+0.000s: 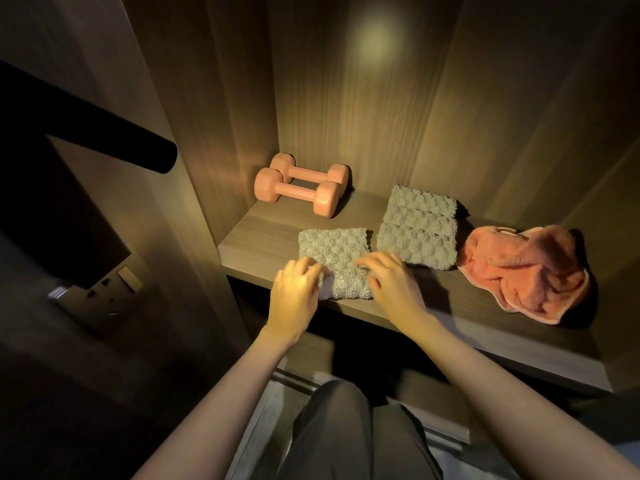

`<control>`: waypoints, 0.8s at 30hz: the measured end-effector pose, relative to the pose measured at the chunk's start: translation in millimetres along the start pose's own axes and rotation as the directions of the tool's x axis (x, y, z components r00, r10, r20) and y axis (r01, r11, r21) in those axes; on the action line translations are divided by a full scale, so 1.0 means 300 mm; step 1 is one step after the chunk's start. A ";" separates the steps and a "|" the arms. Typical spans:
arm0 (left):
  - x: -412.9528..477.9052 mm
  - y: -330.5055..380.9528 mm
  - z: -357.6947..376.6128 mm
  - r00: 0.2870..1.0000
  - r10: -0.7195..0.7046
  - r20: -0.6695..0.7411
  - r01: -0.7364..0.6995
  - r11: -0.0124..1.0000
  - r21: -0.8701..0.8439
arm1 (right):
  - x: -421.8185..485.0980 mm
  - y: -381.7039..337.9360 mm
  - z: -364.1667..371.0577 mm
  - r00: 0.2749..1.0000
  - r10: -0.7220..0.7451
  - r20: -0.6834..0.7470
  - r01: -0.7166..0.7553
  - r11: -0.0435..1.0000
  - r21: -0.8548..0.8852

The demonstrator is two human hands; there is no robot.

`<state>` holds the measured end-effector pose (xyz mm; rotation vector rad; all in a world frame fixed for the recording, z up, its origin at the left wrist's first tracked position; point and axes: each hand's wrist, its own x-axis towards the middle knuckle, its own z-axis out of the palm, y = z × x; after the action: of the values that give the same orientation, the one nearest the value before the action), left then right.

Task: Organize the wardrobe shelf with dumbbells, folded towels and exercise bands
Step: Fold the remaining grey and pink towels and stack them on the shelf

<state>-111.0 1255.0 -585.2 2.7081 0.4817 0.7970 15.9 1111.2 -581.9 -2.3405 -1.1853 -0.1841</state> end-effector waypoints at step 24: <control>-0.052 -0.089 -0.045 0.910 -0.296 0.291 0.390 0.848 -0.360 | -0.041 0.051 -0.063 0.940 0.092 0.327 -0.180 0.952 0.248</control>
<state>-137.2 1275.2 -591.1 2.1942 0.6432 0.4238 22.4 1085.4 -575.7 -2.2431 -1.0995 0.3920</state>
